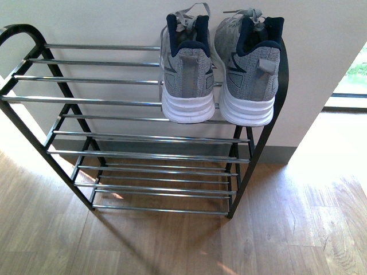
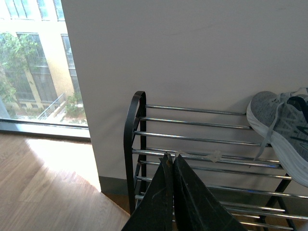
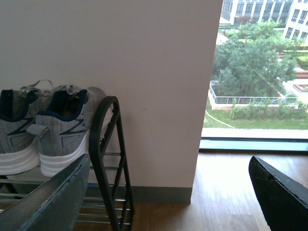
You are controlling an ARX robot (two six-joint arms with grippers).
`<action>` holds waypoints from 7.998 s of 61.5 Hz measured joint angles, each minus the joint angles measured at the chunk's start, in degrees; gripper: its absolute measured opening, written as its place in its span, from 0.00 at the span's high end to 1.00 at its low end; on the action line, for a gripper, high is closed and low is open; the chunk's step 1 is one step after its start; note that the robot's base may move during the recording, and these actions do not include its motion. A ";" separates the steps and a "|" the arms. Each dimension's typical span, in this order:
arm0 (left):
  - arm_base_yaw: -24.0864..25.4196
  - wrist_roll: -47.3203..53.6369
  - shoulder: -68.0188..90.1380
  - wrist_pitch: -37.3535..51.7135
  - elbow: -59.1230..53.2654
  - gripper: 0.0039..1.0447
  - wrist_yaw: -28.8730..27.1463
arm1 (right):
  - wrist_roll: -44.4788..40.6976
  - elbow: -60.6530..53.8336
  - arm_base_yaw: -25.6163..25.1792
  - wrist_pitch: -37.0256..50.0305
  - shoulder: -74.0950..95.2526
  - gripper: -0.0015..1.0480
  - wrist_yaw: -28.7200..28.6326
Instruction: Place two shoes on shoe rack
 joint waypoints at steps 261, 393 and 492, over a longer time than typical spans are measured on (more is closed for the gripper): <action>0.07 0.13 -14.71 -15.61 0.00 0.09 -0.11 | -0.07 0.00 0.00 -0.09 -0.13 0.09 -0.07; -3.87 -24.17 90.86 7.54 29.55 0.09 -8.68 | -0.07 0.00 0.00 -0.09 -0.04 0.09 0.09; -10.62 -9.64 150.62 -9.29 81.35 0.33 -6.08 | -0.07 0.00 0.00 -0.09 -0.04 0.09 0.09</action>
